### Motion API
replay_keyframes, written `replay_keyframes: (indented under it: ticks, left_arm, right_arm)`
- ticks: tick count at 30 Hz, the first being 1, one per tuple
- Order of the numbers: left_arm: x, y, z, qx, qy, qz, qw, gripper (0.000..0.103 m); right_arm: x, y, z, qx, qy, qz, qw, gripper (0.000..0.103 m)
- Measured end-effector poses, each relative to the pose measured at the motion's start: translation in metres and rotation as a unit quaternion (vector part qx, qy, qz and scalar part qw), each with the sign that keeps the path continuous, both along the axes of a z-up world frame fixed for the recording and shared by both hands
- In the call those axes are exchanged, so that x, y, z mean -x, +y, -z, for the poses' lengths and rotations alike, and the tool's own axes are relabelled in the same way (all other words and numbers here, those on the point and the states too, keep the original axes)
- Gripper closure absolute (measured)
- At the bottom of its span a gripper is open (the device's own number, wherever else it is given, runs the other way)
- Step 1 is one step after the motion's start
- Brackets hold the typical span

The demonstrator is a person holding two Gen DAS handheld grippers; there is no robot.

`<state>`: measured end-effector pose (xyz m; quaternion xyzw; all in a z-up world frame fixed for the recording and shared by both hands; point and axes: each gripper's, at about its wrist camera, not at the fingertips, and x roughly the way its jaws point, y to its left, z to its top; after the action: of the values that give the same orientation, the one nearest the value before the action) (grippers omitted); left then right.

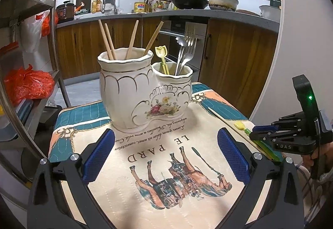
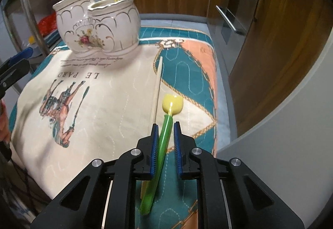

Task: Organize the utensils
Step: 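Grasp the yellow-tipped green spatula on the cloth with the right tool, then grasp the last wooden chopstick with the left tool while the right tool lifts the spatula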

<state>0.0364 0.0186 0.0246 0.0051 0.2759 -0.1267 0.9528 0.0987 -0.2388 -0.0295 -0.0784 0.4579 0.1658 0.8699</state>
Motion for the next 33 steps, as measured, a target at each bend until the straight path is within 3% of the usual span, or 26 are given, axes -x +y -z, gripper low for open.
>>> replay_keyframes:
  ticks: [8,16,23,29,33]
  left_arm:
    - [-0.002,-0.024,0.0,-0.007,0.013,0.011,0.9998,0.006]
    - [-0.01,-0.078,0.007,-0.021,0.047,0.032,0.9982,0.006]
    - [-0.022,-0.125,0.024,-0.027,0.08,0.023,0.9961,0.007]
    - [-0.038,-0.156,0.037,-0.023,0.126,0.019,0.9916,0.039]
    - [-0.047,-0.174,0.046,-0.039,0.145,0.015,0.9886,0.054]
  right_arm:
    - [-0.003,-0.009,0.008,-0.037,0.008,0.006,0.999,0.093]
    - [0.004,-0.039,-0.012,-0.093,-0.04,0.011,0.995,0.093]
    - [0.013,-0.066,-0.019,-0.112,-0.064,0.013,0.992,0.093]
    - [0.022,-0.085,-0.017,-0.124,-0.068,0.018,0.99,0.093]
    - [0.026,-0.091,-0.016,-0.131,-0.069,0.019,0.989,0.093]
